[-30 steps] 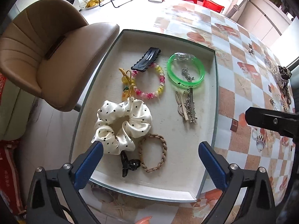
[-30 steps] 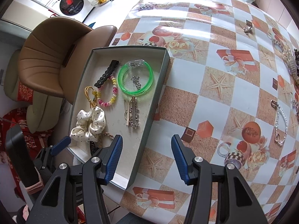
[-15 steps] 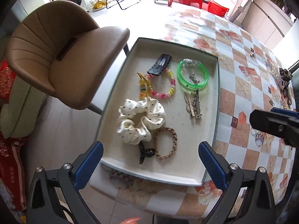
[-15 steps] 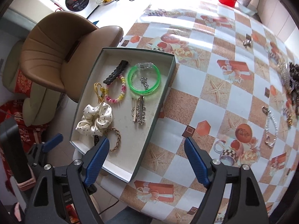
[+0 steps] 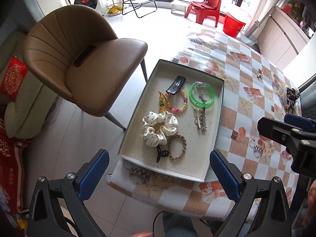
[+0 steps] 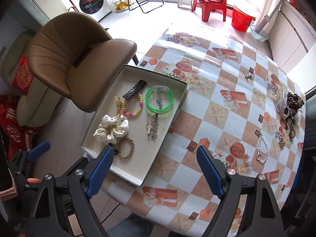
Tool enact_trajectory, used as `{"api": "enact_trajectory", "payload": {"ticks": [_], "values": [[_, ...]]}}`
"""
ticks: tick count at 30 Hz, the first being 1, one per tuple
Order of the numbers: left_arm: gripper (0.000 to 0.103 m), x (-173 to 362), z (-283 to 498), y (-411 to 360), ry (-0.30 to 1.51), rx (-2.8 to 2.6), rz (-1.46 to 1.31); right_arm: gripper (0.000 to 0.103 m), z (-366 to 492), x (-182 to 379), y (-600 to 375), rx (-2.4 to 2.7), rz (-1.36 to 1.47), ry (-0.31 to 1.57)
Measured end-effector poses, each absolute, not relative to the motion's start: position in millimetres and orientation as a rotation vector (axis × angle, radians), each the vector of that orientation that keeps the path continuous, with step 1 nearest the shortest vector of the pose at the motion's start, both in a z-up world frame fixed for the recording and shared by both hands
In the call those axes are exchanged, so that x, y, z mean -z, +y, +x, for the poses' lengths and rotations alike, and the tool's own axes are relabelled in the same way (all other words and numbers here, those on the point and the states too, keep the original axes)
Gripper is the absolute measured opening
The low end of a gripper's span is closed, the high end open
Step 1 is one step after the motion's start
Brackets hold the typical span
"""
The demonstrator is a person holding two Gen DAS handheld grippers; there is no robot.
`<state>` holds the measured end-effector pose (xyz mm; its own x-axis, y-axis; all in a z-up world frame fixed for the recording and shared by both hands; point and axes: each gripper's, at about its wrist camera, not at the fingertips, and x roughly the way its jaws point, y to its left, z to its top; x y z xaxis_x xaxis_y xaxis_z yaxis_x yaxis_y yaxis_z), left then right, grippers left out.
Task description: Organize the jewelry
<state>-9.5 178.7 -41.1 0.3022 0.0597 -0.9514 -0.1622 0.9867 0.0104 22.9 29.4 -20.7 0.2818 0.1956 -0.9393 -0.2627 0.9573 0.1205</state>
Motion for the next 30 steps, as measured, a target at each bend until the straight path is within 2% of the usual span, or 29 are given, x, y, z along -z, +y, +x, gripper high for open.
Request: {"api": "enact_trajectory", "payload": {"ticks": [30], "values": [[0.103, 23.4, -20.1, 181.9, 1.242, -0.164, -0.094, 0.088, 14.5, 4.5, 36.1, -0.296, -0.096, 1.212]]}}
